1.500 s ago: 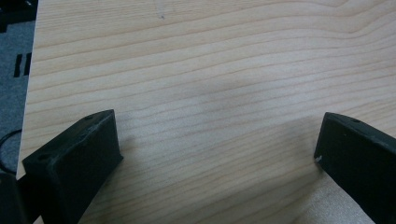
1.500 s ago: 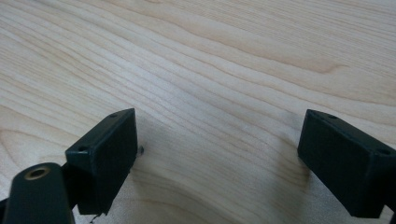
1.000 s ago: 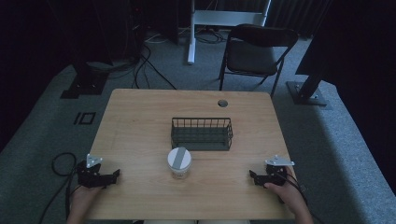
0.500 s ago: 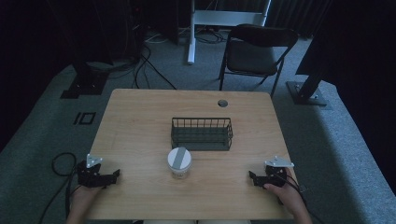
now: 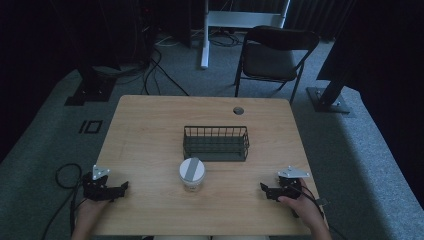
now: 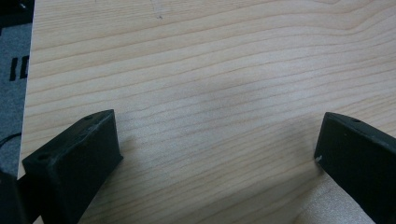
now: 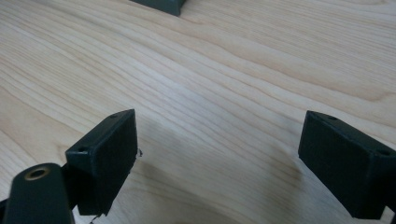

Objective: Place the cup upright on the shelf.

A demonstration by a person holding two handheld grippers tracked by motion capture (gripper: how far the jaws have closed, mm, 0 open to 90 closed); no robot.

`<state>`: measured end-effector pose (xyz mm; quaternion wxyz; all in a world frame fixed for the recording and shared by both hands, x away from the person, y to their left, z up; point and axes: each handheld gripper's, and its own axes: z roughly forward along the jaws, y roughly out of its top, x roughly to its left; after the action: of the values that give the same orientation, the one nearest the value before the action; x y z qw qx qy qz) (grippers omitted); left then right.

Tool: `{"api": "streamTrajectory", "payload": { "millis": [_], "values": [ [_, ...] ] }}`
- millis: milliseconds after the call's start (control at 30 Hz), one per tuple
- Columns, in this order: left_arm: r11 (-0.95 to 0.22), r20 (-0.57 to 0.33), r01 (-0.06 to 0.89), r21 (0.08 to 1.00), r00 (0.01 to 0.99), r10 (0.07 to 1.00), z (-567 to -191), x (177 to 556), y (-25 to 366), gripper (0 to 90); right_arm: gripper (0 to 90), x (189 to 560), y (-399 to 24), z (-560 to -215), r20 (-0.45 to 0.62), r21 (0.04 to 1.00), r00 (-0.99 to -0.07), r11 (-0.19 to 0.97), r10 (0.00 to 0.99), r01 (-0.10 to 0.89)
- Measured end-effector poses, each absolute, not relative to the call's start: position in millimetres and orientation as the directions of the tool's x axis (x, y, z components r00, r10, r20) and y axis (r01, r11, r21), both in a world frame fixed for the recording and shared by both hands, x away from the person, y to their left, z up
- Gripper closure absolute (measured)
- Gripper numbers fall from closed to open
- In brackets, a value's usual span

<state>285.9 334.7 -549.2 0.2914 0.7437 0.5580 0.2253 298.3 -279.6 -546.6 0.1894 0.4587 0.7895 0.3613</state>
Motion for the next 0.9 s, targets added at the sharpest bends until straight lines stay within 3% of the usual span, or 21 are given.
{"api": "streamTrajectory", "payload": {
  "millis": [900],
  "values": [
    [-0.205,0.009,0.699,0.685,0.273,0.962,-549.3,285.9,334.5,0.2,12.1,300.7,-230.9,-532.0,0.044,0.786,-0.63,0.363,0.775,0.501]
  ]
}}
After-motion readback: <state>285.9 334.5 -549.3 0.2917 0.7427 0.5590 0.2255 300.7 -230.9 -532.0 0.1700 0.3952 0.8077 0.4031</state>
